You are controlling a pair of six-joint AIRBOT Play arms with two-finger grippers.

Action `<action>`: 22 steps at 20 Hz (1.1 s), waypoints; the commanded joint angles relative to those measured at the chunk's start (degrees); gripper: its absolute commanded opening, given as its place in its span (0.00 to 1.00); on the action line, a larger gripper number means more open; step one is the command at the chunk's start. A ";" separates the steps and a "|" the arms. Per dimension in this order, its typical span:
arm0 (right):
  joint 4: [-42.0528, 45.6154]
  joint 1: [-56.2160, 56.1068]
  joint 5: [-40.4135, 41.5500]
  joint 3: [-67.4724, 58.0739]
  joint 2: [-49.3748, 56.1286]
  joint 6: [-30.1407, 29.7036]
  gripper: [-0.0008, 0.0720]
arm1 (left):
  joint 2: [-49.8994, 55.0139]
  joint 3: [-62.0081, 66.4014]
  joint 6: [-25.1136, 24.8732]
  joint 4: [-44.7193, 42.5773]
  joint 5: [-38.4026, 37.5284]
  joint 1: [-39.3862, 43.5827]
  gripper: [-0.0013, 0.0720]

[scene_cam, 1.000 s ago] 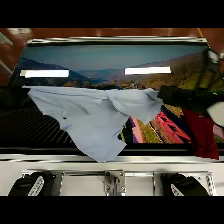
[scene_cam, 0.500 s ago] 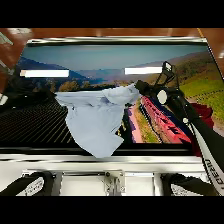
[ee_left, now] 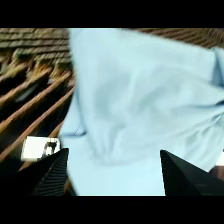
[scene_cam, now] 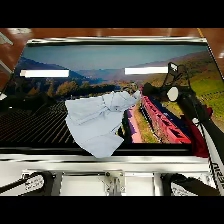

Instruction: Fold the shirts.

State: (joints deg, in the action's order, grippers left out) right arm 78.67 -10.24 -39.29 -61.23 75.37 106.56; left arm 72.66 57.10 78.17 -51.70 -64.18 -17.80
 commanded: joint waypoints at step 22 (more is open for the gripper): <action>-35.28 -5.09 -15.26 9.09 7.63 -19.89 0.92 | 1.03 -32.46 -11.06 21.73 7.96 16.98 0.07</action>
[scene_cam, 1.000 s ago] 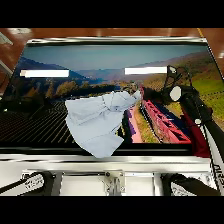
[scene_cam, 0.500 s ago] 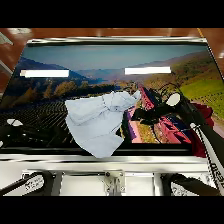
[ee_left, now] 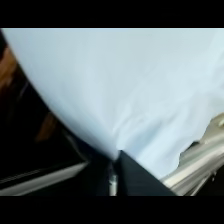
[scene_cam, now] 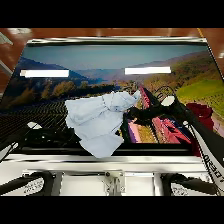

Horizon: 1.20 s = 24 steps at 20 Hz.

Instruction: Fold the shirts.

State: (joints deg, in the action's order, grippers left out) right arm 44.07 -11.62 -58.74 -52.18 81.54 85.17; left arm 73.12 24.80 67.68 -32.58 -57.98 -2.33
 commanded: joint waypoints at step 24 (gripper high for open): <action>-2.64 -11.65 19.19 -0.61 8.22 9.35 0.09 | -11.89 1.49 -6.80 2.54 -4.20 1.51 0.07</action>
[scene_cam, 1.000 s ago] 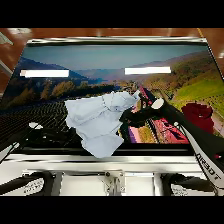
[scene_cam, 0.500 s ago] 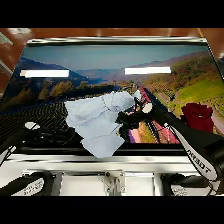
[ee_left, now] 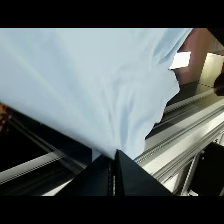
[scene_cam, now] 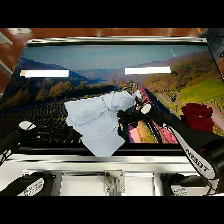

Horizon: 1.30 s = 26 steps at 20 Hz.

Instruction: Fold the shirts.

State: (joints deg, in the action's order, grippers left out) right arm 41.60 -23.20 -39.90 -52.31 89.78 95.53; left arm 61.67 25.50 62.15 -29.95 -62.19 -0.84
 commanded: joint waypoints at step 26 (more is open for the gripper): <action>15.78 -0.07 -32.44 -48.68 -39.08 3.06 0.09 | -15.37 88.63 16.20 -13.70 -21.31 -19.37 0.07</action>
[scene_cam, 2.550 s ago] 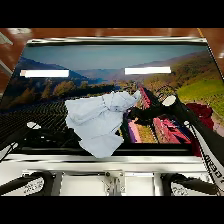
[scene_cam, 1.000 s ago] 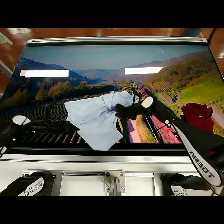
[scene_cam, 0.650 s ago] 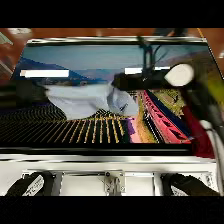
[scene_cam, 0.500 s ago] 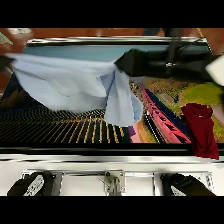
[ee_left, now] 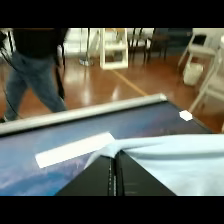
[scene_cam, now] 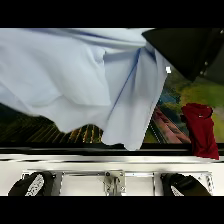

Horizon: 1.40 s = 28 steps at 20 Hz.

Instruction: Fold the shirts.

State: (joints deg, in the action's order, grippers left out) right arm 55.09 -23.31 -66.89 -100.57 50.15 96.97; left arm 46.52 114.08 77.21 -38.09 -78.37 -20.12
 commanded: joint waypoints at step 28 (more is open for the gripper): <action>7.45 1.62 9.22 -0.37 50.21 -2.58 0.81 | 14.64 -67.95 -3.02 -11.30 20.79 5.33 0.84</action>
State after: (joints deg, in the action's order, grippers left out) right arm 63.11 -22.85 -55.83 -100.88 102.15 96.42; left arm 59.68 44.31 74.54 -49.89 -57.87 -13.82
